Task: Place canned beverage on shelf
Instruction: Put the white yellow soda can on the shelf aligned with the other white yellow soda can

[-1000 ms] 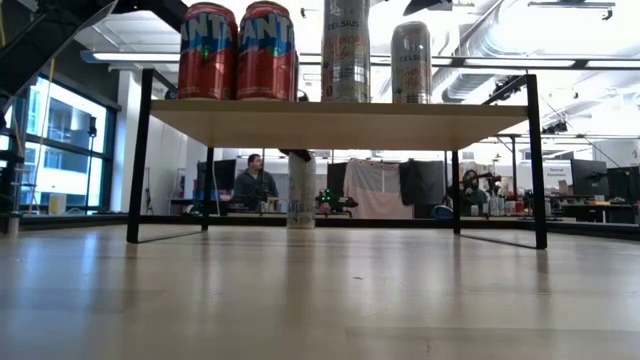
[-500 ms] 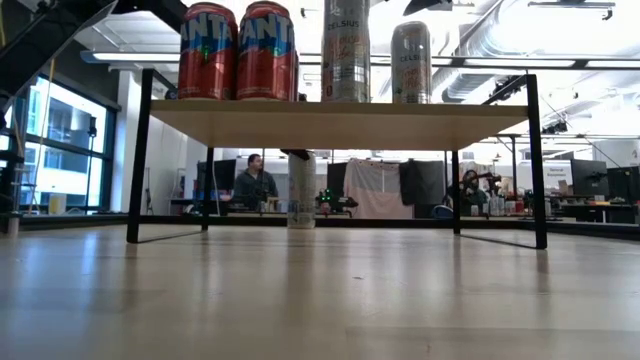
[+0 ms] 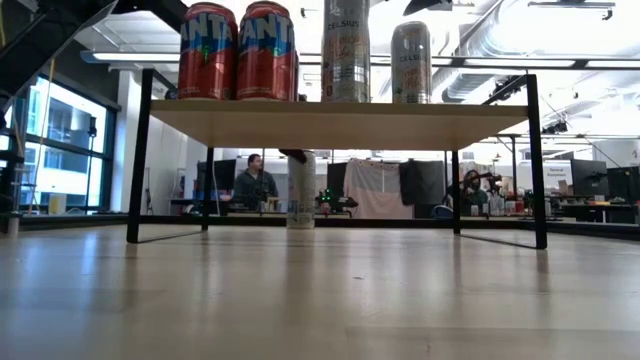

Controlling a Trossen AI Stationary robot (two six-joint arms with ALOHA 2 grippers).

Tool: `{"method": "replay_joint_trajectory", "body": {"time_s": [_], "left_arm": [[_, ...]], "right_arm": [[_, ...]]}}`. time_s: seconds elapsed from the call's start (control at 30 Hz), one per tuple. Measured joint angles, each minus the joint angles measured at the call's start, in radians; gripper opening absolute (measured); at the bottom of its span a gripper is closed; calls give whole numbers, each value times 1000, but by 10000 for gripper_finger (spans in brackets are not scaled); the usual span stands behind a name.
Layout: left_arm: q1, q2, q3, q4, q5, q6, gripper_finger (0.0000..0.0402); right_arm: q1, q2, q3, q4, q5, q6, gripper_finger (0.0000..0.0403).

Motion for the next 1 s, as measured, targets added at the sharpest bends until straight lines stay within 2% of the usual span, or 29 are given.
{"method": "replay_joint_trajectory", "body": {"time_s": [0.07, 0.43, 0.53, 0.7, 1.0], "left_arm": [[-1, 3, 0, 1, -26, 15, 310], [-3, 28, 0, 29, -31, -32, 308], [-3, 28, 0, 29, -48, -32, 292], [-4, 28, 2, 31, -74, -31, 243], [-8, 23, 3, 30, -94, -76, 243]], "right_arm": [[0, 0, 0, 0, 0, 0, 330], [0, 0, 0, 0, 0, 0, 330], [0, 0, 0, 1, 0, 0, 330], [0, 0, 0, 1, 0, 0, 330], [0, 0, 0, 1, 0, -6, 330]]}}
